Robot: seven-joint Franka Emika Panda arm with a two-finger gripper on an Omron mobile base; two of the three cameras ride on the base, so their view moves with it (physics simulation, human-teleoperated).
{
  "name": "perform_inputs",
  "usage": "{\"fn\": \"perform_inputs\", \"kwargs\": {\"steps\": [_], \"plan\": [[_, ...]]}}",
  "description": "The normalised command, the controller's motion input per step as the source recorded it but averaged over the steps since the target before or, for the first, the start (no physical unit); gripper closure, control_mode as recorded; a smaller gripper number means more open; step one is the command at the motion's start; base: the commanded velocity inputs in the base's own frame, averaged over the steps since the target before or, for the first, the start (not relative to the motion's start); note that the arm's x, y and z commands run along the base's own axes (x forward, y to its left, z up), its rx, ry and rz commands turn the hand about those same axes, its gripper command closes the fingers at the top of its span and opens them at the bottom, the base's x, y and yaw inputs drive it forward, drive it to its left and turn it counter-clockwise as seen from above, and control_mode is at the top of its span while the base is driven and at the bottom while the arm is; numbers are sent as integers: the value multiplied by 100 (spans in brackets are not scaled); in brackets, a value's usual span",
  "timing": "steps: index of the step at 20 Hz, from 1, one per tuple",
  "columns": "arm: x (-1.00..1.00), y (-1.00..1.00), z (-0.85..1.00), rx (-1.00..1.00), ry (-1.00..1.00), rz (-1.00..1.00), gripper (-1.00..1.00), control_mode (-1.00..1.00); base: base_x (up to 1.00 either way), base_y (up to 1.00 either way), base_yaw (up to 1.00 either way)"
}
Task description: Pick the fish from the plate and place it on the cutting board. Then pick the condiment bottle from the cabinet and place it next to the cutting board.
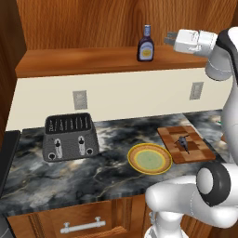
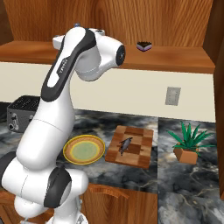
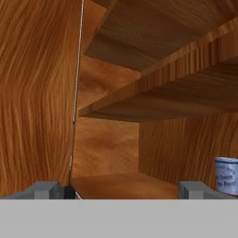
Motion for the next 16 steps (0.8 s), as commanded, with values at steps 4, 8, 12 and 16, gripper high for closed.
{"fn": "perform_inputs", "kwargs": {"steps": [4,8,12,16], "plan": [[2,0,0,1,1,-1,-100,-100,0,0,0],[0,0,0,0,0,-1,-100,-100,0,0,0],[0,0,0,0,0,0,-100,-100,0,0,0],[7,0,-2,0,0,0,-100,-100,0,0,0]]}}
